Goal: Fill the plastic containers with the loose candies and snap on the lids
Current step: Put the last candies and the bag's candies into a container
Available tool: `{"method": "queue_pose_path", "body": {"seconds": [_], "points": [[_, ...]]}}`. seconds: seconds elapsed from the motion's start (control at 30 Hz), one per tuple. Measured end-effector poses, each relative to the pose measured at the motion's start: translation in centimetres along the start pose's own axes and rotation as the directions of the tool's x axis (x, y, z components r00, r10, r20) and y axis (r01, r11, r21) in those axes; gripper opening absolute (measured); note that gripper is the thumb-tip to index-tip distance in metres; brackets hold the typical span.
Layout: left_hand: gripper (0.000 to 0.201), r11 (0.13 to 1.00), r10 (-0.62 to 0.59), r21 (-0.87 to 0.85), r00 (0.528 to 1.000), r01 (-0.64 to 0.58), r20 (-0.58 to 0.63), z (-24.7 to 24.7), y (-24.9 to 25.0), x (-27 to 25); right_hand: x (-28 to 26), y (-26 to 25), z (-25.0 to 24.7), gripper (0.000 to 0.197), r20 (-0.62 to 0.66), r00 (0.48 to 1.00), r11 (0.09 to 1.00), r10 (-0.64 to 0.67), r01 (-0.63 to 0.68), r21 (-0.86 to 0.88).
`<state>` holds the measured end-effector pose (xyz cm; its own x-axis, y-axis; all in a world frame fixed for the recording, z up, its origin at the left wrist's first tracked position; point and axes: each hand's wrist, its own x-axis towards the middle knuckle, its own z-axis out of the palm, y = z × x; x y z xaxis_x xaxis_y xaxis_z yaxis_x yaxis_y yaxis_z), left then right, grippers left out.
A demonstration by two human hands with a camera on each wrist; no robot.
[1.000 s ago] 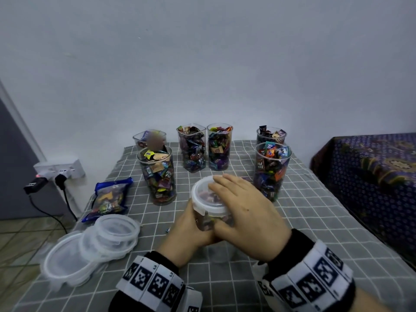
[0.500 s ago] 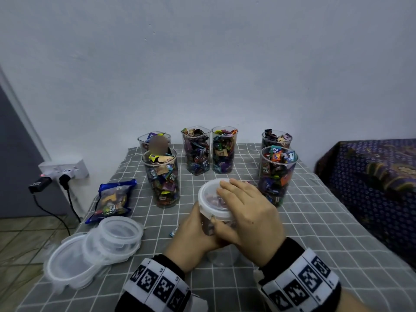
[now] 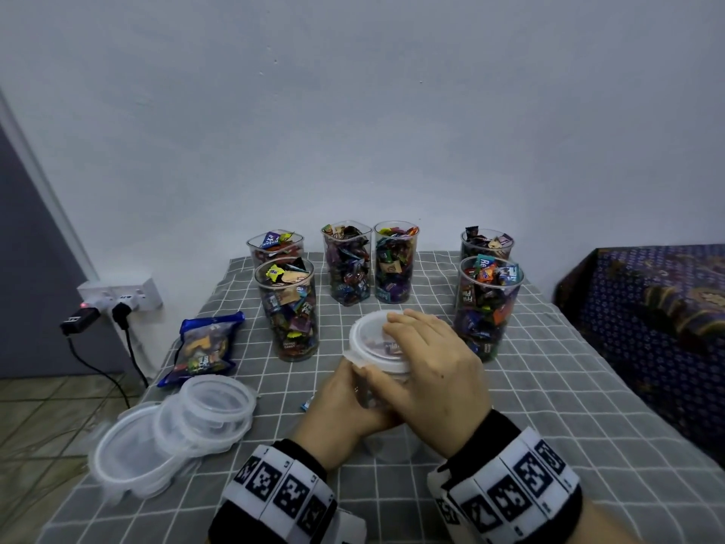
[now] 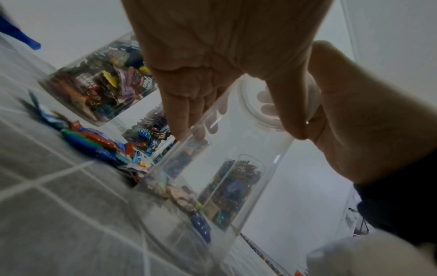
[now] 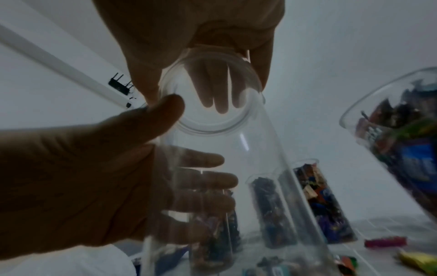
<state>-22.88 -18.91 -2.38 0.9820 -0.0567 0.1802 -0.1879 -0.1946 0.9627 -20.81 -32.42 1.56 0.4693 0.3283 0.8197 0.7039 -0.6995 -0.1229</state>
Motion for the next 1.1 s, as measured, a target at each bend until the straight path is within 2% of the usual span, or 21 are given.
{"method": "queue_pose_path", "body": {"seconds": [0.17,0.23,0.3,0.37,0.43,0.57,0.6,0.63,0.7,0.77,0.83,0.87,0.93,1.03,1.1], "points": [[0.08,0.998,-0.01,-0.068,1.0,0.01,0.004,0.3,0.4,-0.3,-0.2,-0.2,-0.6,0.042,0.011,0.999,0.997,0.048,-0.048,0.054],[0.08,0.996,-0.01,-0.09,1.0,0.011,0.006,0.3,0.5,-0.3,0.4,-0.4,-1.1,0.047,0.03,0.99,0.979,0.141,-0.144,0.144],[0.082,0.998,-0.002,-0.063,1.0,0.002,0.014,0.2,0.6,-0.3,1.2,-0.5,-1.7,0.053,0.088,0.957,0.923,0.275,-0.288,0.255],[0.084,0.999,-0.003,-0.053,1.0,0.004,0.014,0.1,0.5,-0.3,1.6,-0.4,-2.2,0.052,0.148,0.912,0.821,0.382,-0.409,0.398],[0.085,0.998,-0.016,-0.054,1.0,0.017,0.015,0.1,0.3,-0.3,1.9,-0.1,-2.9,0.041,0.175,0.865,0.687,0.471,-0.484,0.542],[0.085,0.998,-0.032,-0.057,0.999,0.033,0.024,0.1,0.3,-0.4,2.0,2.1,-4.3,0.029,0.264,0.721,0.422,0.641,-0.618,0.663],[0.085,0.998,-0.037,-0.054,0.999,0.038,0.024,0.1,0.3,-0.4,1.8,2.9,-4.7,0.027,0.287,0.695,0.388,0.66,-0.642,0.662],[0.085,0.998,-0.036,-0.047,0.999,0.037,0.026,0.0,0.4,-0.4,1.5,3.8,-5.0,0.026,0.302,0.683,0.391,0.665,-0.663,0.639],[0.086,0.999,-0.042,-0.032,0.999,0.042,0.025,0.0,0.6,-0.5,0.8,6.0,-5.7,0.027,0.32,0.706,0.523,0.632,-0.693,0.496],[0.089,0.998,-0.06,-0.03,0.998,0.061,0.022,0.0,0.7,-0.5,0.1,7.8,-6.6,0.025,0.368,0.729,0.698,0.578,-0.675,0.24],[0.084,0.997,-0.066,-0.031,0.997,0.067,0.027,-0.1,0.9,-0.6,-0.2,9.2,-7.6,0.027,0.44,0.706,0.814,0.554,-0.569,-0.112],[0.084,0.997,-0.071,-0.031,0.997,0.072,0.031,-0.1,0.9,-0.6,-0.2,9.7,-8.0,0.029,0.47,0.679,0.826,0.563,-0.481,-0.295],[0.086,0.996,-0.079,-0.04,0.996,0.081,0.032,-0.1,0.8,-0.6,-0.3,10.6,-8.6,0.032,0.481,0.635,0.772,0.605,-0.32,-0.549],[0.088,0.995,-0.083,-0.054,0.996,0.085,0.031,0.0,0.6,-0.5,-1.0,12.0,-8.6,0.032,0.476,0.607,0.693,0.636,-0.179,-0.699],[0.087,0.995,-0.084,-0.054,0.996,0.086,0.029,0.0,0.6,-0.5,-1.6,12.8,-8.2,0.033,0.52,0.559,0.685,0.645,-0.123,-0.718]]}}
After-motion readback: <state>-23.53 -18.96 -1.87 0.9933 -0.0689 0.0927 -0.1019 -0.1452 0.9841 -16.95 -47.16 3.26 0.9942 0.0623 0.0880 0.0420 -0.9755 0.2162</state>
